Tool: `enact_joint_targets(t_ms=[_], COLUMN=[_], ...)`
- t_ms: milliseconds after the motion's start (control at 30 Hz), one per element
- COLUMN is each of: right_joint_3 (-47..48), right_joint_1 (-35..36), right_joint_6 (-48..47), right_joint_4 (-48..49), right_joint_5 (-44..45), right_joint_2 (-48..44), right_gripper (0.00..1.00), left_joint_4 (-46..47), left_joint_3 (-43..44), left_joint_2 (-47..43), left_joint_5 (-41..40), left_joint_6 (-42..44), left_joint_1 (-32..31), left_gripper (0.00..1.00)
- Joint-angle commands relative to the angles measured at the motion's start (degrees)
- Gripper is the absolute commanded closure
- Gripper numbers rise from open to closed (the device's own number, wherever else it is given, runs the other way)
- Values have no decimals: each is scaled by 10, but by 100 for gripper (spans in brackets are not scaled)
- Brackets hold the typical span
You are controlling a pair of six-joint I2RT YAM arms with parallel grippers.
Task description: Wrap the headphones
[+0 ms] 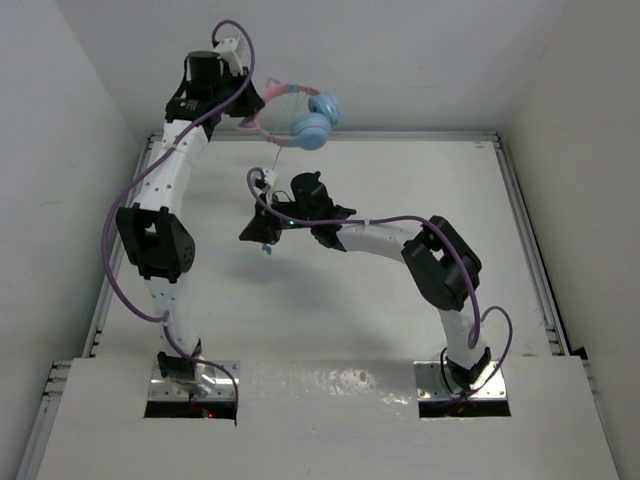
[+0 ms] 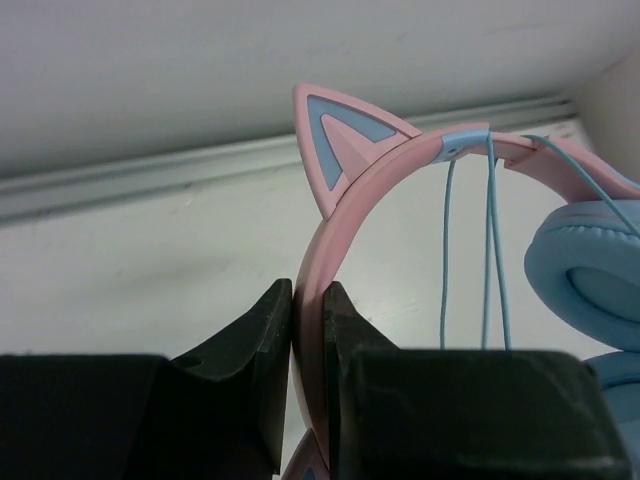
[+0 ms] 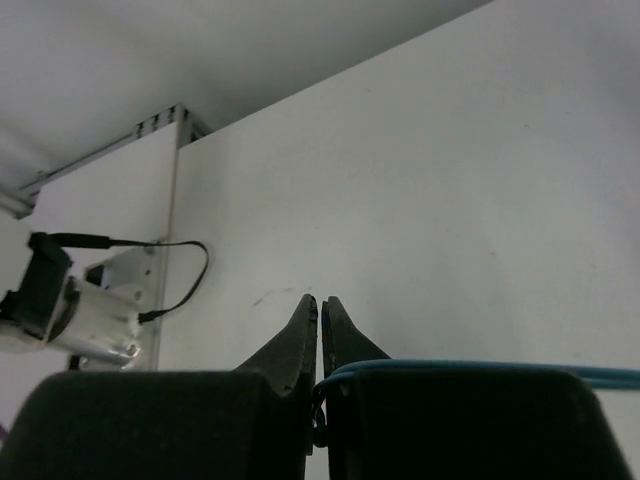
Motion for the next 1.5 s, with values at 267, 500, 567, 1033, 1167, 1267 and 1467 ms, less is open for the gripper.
enact_joint_targets(t_ms=[267, 500, 567, 1033, 1167, 1267, 1467], right_joint_3=[155, 239, 260, 402, 369, 322, 235], right_joint_1=[15, -23, -52, -125, -127, -162, -221], right_joint_6=[29, 28, 34, -337, -428, -421, -395], right_joint_4=[-59, -120, -147, -587, -599, -561, -455], right_joint_5=[-125, -135, -140, 169, 349, 370, 333], right_joint_2=[-38, -63, -64, -68, -91, -105, -134], right_gripper=[100, 100, 100, 100, 100, 100, 100], left_joint_4=[74, 88, 92, 38, 9, -14, -66], left_joint_3=[-165, -230, -239, -241, -231, -210, -178], left_joint_2=[-30, -36, -37, -42, -42, -42, -60], left_joint_5=[-102, -148, -158, -39, -7, 13, 41], left_joint_6=[105, 201, 209, 315, 342, 365, 410], left_joint_1=[-19, -31, -31, -47, -54, -57, -79], left_gripper=[100, 100, 100, 100, 100, 100, 100])
